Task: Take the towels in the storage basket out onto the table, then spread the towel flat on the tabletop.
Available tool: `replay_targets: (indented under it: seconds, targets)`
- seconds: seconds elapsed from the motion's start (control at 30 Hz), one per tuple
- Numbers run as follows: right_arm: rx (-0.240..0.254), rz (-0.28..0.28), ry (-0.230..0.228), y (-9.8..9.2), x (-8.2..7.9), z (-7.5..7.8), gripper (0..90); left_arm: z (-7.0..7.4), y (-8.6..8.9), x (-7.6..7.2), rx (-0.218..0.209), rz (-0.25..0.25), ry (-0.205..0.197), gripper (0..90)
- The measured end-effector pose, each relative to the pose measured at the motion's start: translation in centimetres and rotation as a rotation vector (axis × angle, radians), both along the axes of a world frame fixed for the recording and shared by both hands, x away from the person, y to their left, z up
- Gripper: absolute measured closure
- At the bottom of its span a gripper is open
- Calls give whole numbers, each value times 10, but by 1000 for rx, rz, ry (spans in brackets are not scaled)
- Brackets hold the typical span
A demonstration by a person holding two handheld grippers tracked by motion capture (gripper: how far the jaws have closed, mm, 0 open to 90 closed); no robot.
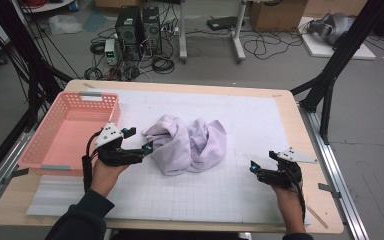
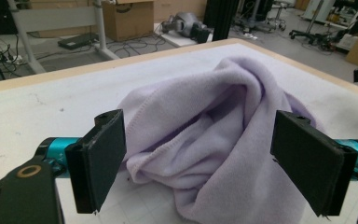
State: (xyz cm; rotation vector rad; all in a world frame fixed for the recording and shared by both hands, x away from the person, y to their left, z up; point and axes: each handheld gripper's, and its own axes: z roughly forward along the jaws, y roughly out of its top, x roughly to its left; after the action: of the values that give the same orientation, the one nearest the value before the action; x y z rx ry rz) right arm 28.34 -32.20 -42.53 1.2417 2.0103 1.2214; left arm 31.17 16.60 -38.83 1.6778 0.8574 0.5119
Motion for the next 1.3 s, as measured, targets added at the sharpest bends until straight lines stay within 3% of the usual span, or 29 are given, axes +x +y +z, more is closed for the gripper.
replay_targets:
  seconds: [0.3,0.7,0.8,0.93,1.07,1.3]
  targets:
    - [-5,-1,-3,-2,-4,0,158,-13,0,-4,-21,0,0,188]
    - [-6,7,8,3,1,-1,158,-19,0,-5,-9,-8,17,188]
    - [-13,17,5,8,4,-1,157,-20,0,-4,10,-8,21,190]
    - [-11,29,20,18,11,-1,157,-21,2,-5,7,1,27,192]
    - [3,75,42,33,21,-1,157,-22,1,-5,5,2,28,193]
    - [-20,177,93,81,49,-1,157,-23,-1,-4,7,-4,33,194]
